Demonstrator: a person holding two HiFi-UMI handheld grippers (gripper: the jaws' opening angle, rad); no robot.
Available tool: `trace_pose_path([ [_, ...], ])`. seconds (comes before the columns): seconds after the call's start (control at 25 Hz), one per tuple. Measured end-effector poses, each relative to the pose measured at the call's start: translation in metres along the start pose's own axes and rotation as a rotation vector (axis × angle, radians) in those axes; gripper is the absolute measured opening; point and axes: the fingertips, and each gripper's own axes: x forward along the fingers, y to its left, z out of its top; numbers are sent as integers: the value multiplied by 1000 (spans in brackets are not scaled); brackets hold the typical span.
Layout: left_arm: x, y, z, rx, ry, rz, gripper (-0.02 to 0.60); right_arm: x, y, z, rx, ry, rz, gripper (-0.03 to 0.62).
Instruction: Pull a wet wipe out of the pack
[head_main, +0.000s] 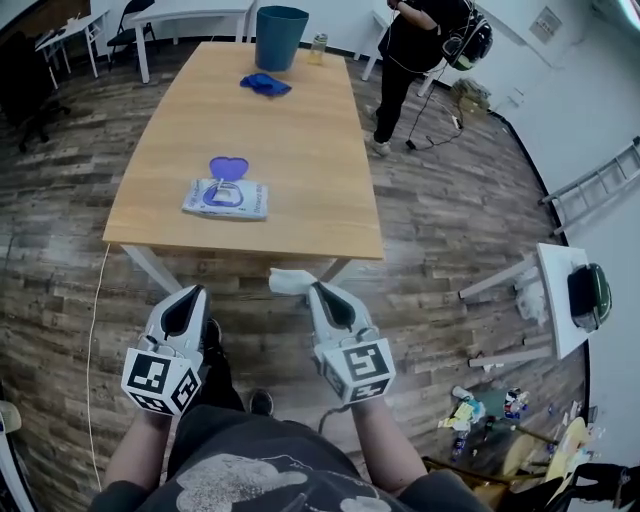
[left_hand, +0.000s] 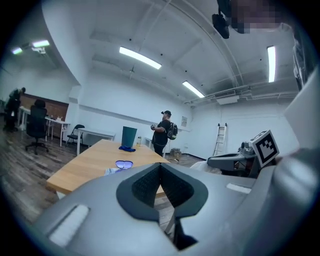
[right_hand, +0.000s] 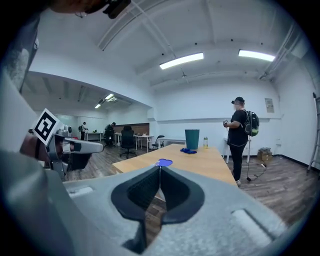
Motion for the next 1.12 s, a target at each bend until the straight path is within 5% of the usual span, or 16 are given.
trace_pose_path([
  [0.44,-35,-13,11,23,-34,59,18,-31,20,3,-46,-28,24,-3],
  [1.12,-63,11,14,-21,-8,5,18,-23,68,24,-72,-13,-35,-3],
])
